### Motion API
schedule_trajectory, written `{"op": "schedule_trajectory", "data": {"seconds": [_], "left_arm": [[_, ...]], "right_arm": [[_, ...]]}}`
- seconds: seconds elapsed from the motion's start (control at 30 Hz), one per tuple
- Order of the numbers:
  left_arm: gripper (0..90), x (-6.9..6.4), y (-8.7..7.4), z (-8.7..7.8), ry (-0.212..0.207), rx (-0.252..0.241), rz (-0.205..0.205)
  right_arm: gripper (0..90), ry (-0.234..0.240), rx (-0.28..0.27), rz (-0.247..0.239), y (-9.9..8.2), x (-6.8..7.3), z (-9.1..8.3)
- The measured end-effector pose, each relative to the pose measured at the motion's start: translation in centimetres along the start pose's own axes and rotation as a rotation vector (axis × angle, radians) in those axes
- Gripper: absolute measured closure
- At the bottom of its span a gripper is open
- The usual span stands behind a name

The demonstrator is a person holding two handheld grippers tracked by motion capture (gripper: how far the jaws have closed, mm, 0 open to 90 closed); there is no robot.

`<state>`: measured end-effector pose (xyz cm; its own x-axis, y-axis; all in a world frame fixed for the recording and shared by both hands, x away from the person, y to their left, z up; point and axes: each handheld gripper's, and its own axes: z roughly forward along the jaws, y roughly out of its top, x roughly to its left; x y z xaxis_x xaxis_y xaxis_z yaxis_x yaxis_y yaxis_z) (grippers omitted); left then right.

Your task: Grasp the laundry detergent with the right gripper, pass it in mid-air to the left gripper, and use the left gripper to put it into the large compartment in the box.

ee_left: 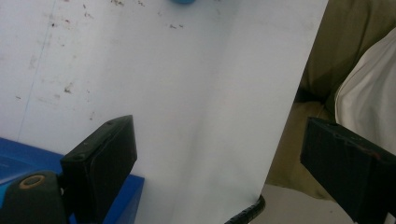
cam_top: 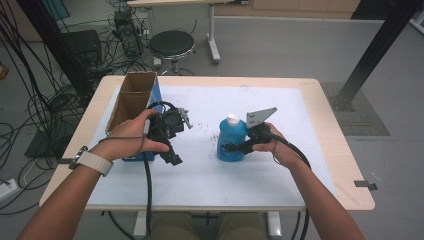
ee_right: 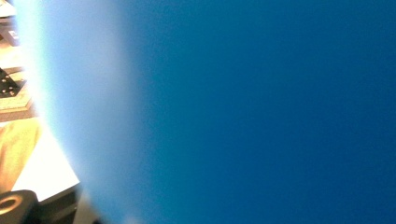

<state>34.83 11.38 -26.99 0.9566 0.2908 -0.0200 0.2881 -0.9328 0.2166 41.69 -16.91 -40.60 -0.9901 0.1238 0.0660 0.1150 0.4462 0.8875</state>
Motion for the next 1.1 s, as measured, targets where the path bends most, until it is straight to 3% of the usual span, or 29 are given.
{"op": "schedule_trajectory", "data": {"seconds": [1.1], "left_arm": [[11.3,-0.02,-0.04,-0.1,0.004,-0.005,-0.006]], "right_arm": [[41.0,0.011,-0.011,0.015,-0.18,-0.11,0.06]]}}
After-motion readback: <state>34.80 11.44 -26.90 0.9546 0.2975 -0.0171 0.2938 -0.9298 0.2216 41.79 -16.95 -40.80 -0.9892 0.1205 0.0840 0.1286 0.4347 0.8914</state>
